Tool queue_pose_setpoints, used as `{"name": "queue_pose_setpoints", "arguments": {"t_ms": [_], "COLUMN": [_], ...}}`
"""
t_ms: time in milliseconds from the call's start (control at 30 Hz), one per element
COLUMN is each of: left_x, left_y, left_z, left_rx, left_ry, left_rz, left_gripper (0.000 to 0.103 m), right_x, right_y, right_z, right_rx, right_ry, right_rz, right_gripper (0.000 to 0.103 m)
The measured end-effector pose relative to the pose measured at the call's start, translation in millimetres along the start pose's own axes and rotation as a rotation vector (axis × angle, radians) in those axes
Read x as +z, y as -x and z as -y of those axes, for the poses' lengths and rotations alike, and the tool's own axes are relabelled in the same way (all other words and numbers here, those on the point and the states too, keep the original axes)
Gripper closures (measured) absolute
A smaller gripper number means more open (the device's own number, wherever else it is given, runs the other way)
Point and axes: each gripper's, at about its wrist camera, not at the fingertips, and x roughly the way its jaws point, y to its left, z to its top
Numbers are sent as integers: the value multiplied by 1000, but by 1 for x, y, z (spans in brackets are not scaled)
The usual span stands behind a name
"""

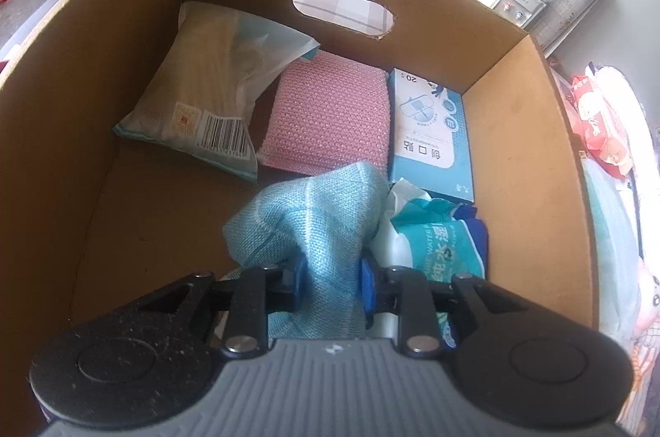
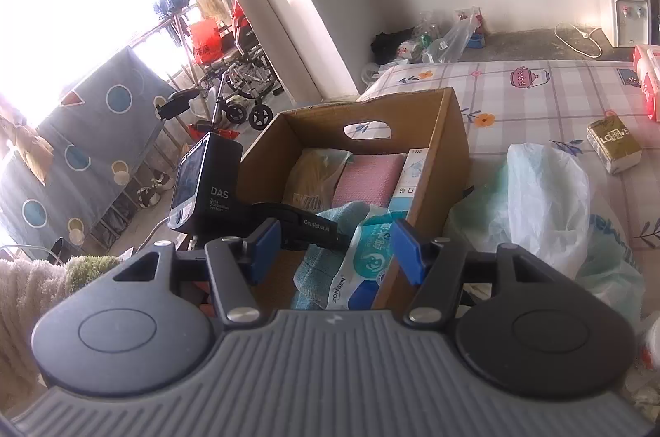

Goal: Organize soft objects
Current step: 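Withdraw the left tool from the box toward the pink plush toy, then grasp the pink plush toy with the left tool while the right tool grips it too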

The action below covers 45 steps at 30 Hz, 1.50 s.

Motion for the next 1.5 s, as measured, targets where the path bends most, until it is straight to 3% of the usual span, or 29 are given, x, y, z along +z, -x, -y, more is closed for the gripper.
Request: {"name": "queue_pose_setpoints", "arguments": {"t_ms": [167, 433, 533, 700, 900, 1100, 1300, 1500], "left_x": [7, 14, 8, 0, -23, -56, -89, -104], "left_y": [22, 62, 79, 90, 74, 35, -12, -54], "left_z": [-11, 2, 31, 99, 193, 282, 349, 394], "left_rx": [-54, -96, -99, -170, -231, -270, -292, -314], "left_ry": [53, 23, -87, -289, -557, -822, -1067, -1148], "left_rz": [27, 158, 229, 255, 297, 248, 164, 71], "left_gripper": [52, 47, 44, 38, 23, 16, 10, 9], "right_x": [2, -8, -17, -35, -48, -57, -62, -57], "right_y": [10, 17, 24, 48, 103, 162, 174, 149], "right_z": [6, 21, 32, 61, 119, 208, 292, 344], "right_rx": [-22, -31, -47, -111, -263, -397, -447, -434], "right_ry": [-14, -74, -109, -181, -270, -442, -619, -718], "right_rz": [20, 37, 52, 94, 176, 248, 201, 103], "right_gripper": [42, 38, 38, 38, 38, 35, 34, 34]}}
